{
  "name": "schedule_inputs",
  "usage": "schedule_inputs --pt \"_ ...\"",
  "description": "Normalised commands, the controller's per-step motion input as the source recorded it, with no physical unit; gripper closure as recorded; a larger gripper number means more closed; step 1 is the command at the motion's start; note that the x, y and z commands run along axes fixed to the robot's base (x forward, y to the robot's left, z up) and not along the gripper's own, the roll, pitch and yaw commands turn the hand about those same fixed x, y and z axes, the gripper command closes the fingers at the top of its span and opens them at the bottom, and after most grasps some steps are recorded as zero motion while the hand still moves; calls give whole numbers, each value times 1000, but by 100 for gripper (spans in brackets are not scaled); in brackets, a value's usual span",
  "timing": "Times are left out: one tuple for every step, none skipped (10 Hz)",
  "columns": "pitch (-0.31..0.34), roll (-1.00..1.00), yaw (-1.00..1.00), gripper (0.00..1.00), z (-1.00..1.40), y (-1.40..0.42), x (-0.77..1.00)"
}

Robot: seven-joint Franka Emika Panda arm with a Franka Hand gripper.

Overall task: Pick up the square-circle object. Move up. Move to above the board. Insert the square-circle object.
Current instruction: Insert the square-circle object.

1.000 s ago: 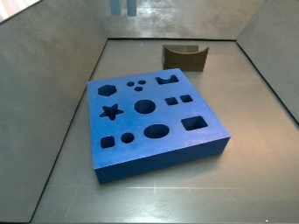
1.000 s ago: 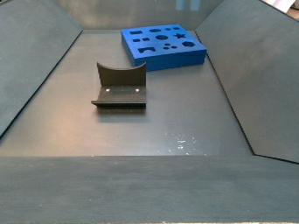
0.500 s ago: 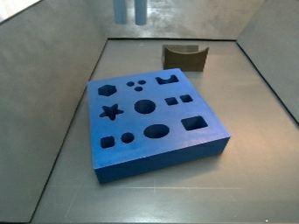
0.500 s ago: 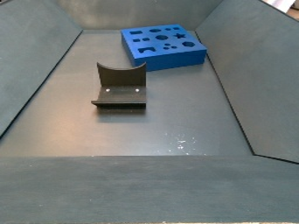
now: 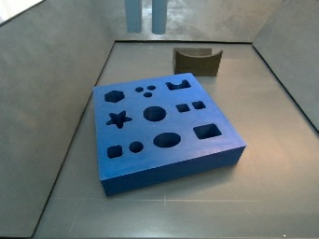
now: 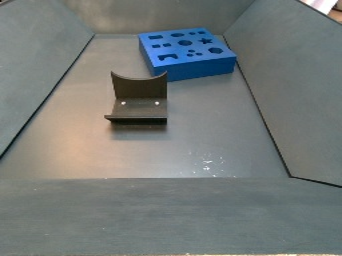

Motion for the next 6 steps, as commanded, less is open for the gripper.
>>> schedule_inputs --pt "0 -123 6 100 -209 40 0" --pt "0 -141 37 100 -223 46 0" --pt "-3 -154 17 100 -77 0 0" --pt "-10 -56 0 100 -31 0 0" --pt "0 -21 0 100 -71 0 0" --pt "0 0 563 100 -389 -371 -260"
